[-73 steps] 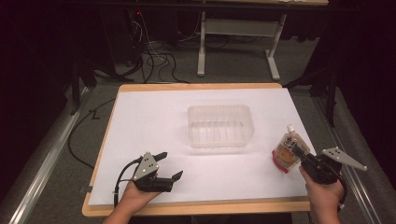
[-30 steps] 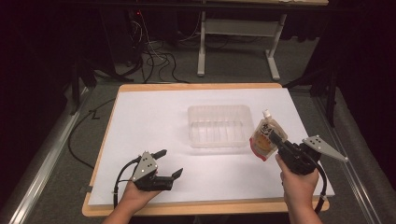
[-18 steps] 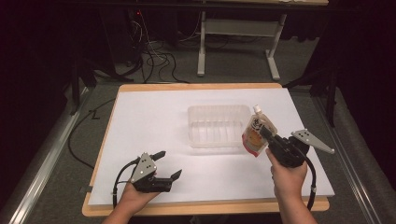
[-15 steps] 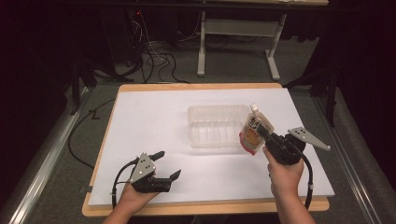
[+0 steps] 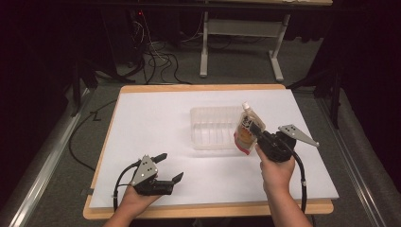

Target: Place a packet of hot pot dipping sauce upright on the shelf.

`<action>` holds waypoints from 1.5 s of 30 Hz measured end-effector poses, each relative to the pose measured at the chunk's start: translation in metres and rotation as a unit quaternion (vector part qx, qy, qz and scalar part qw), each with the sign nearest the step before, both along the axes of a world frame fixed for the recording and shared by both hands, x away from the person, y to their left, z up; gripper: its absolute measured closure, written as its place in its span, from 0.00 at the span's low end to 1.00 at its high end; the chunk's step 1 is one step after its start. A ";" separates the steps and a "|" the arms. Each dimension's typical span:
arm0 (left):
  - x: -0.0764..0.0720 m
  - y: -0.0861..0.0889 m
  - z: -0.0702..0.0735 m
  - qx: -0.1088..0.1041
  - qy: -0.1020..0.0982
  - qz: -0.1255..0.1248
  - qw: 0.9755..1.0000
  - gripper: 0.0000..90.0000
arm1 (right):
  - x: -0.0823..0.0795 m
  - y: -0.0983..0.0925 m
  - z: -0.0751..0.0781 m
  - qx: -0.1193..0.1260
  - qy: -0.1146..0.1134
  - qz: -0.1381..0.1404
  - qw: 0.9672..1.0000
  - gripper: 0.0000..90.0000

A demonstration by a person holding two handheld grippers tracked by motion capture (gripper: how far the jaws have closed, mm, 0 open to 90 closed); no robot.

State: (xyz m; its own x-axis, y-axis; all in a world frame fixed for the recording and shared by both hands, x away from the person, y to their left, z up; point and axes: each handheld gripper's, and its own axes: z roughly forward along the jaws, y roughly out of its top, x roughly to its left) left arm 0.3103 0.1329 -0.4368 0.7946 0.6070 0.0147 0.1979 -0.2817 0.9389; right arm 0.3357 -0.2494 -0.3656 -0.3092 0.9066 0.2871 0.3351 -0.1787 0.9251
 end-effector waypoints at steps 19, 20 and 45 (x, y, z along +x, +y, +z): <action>-0.002 0.002 0.000 0.000 -0.001 -0.002 1.000 0.17 | 0.029 0.016 -0.010 -0.003 0.012 -0.019 1.000 1.00; -0.002 0.003 0.000 -0.001 0.000 -0.002 1.000 0.17 | 0.031 0.016 -0.010 -0.002 0.012 -0.020 1.000 1.00; -0.003 0.003 0.001 -0.005 0.002 -0.004 1.000 0.17 | 0.080 0.026 -0.015 -0.016 0.010 -0.047 0.999 1.00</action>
State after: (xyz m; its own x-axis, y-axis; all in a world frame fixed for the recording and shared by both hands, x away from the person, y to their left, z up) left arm 0.3075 0.1364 -0.4362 0.8000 0.5999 0.0047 0.2001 -0.2741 0.9407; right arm 0.4153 -0.2234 -0.3804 -0.2170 0.9402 0.2625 0.3366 -0.1803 0.9242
